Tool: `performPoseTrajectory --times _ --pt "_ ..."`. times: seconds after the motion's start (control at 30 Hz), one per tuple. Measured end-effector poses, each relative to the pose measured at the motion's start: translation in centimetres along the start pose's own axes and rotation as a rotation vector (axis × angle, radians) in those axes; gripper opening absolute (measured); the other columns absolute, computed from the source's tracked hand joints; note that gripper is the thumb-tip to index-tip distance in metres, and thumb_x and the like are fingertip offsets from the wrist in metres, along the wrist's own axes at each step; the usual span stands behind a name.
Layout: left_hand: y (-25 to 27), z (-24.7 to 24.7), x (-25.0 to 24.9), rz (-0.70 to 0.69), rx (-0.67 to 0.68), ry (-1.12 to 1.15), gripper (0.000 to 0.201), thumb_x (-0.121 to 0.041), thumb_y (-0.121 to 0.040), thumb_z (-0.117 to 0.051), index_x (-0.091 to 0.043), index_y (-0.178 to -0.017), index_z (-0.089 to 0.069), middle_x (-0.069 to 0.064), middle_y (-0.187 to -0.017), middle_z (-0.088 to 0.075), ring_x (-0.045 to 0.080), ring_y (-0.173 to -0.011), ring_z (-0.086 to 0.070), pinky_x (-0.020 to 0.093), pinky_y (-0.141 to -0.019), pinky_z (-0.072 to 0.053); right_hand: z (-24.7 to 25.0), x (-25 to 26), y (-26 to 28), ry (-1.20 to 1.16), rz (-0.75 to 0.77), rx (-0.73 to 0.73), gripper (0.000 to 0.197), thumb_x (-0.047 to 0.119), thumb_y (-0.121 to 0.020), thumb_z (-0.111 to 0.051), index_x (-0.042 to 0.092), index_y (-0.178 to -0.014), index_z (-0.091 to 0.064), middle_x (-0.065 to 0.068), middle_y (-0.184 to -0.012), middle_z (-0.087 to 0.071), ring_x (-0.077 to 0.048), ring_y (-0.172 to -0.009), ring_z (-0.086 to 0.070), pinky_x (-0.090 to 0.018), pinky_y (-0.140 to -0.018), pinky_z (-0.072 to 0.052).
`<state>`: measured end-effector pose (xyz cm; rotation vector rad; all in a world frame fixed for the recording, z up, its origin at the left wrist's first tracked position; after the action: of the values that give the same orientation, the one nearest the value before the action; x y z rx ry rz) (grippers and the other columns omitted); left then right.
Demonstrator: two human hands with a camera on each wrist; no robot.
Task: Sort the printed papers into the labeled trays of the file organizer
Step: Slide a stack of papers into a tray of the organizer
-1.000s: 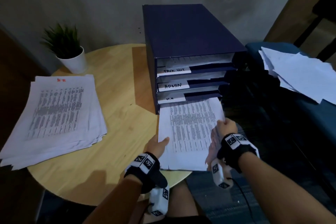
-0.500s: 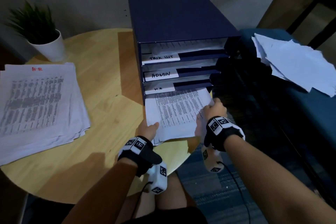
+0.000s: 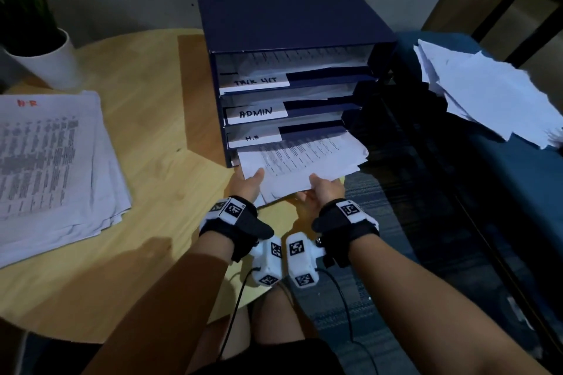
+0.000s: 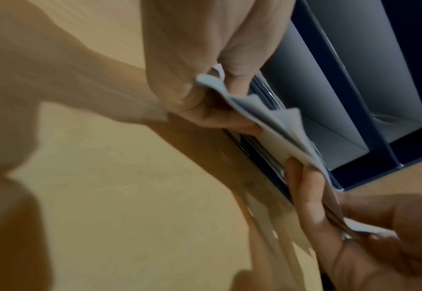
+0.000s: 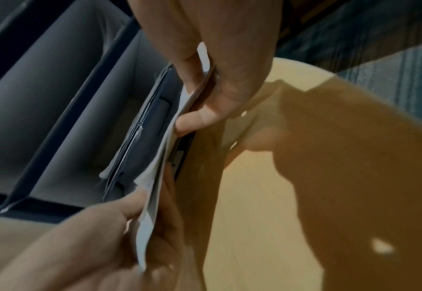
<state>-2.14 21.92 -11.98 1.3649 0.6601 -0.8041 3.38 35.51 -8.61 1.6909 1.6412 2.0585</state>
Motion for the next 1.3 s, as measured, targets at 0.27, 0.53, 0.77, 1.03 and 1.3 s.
performPoseTrajectory --times 0.27,0.53,0.77,1.03,1.3 --pt "1.9 0.5 -1.0 0.006 0.266 0.146 0.048 -0.012 -0.093 -0.056 -0.019 -0.138 -0.040 -0.002 -0.132 -0.053 0.019 -0.116 -0.053 0.032 -0.086 -0.053 -1.1 -1.0 -1.9 -0.090 0.052 -0.041 0.038 0.001 -0.094 -0.047 0.007 -0.131 -0.048 -0.019 -0.117 -0.062 -0.029 -0.081 -0.062 -0.040 -0.065 -0.056" --pt "0.8 1.4 0.3 -0.024 0.097 0.080 0.034 -0.003 -0.094 -0.050 -0.012 -0.127 -0.049 0.012 -0.101 -0.061 0.005 -0.041 -0.062 0.018 -0.041 -0.039 -2.6 -1.1 -2.9 0.061 -0.025 0.074 0.025 0.008 -0.094 -0.048 -0.009 -0.112 -0.051 -0.019 -0.074 -0.064 -0.032 -0.072 -0.064 -0.048 -0.080 -0.056" --pt "1.2 0.6 1.7 -0.081 -0.005 0.031 0.019 0.000 -0.089 -0.055 -0.018 -0.086 -0.050 0.010 -0.083 -0.065 0.017 -0.048 -0.062 0.027 -0.056 -0.053 -0.5 -2.0 -2.7 -0.044 -0.049 0.123 0.015 -0.002 -0.097 -0.040 0.002 -0.109 -0.049 -0.014 -0.078 -0.062 -0.024 -0.069 -0.062 -0.025 -0.044 -0.057" --pt "1.3 1.4 1.5 -0.168 -0.034 -0.012 0.018 -0.007 -0.092 -0.055 -0.021 -0.081 -0.049 0.010 -0.093 -0.066 0.012 -0.046 -0.061 0.026 -0.056 -0.051 -1.0 -2.5 -2.4 -0.072 -0.024 0.091 0.011 -0.002 -0.095 -0.046 -0.001 -0.106 -0.048 -0.019 -0.078 -0.060 -0.017 -0.043 -0.066 -0.023 -0.043 -0.055" --pt "0.5 1.2 -1.5 -0.079 0.004 0.288 0.015 -0.014 -0.095 -0.054 -0.009 -0.106 -0.046 0.015 -0.099 -0.059 0.007 -0.045 -0.061 0.016 -0.049 -0.053 -3.7 0.1 -3.2 -0.051 0.015 0.072 0.029 0.003 -0.096 -0.048 -0.001 -0.124 -0.043 -0.017 -0.069 -0.059 -0.015 -0.039 -0.065 -0.019 -0.039 -0.051"
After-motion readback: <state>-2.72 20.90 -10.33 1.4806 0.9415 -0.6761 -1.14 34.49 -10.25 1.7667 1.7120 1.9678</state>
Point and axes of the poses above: each hand's wrist, its own y-axis away from the middle knuckle, its own z-axis out of the back of the hand, x = y × z, the point moved 1 cm from there along -y, towards the middle knuckle
